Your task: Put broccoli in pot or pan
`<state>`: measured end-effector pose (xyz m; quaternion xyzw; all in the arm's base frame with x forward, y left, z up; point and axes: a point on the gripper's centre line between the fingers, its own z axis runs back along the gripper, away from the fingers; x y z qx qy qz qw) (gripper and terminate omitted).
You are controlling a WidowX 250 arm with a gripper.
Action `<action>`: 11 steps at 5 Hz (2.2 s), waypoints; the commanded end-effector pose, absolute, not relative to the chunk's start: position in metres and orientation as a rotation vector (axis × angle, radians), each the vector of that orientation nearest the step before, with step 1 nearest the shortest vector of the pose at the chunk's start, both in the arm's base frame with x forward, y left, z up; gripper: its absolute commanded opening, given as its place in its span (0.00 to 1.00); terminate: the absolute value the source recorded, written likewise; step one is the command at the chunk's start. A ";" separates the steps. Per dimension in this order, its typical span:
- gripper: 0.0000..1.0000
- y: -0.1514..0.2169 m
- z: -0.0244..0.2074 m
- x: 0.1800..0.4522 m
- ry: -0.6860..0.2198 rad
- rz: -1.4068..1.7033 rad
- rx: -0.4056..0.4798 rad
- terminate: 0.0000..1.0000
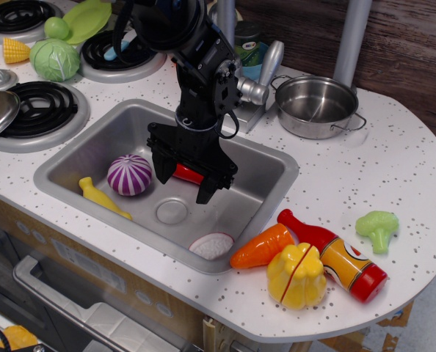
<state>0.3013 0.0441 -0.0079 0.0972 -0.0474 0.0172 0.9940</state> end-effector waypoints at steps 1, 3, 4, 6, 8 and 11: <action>1.00 0.044 -0.008 0.301 -0.095 0.034 0.195 0.00; 1.00 -0.015 0.092 0.322 -0.014 0.064 0.307 0.00; 1.00 -0.064 0.128 0.339 -0.027 0.040 0.267 0.00; 1.00 -0.142 0.131 0.365 -0.106 0.106 0.279 0.00; 1.00 -0.162 0.099 0.354 -0.124 0.146 0.149 0.00; 1.00 -0.156 0.059 0.338 -0.133 0.163 0.114 0.00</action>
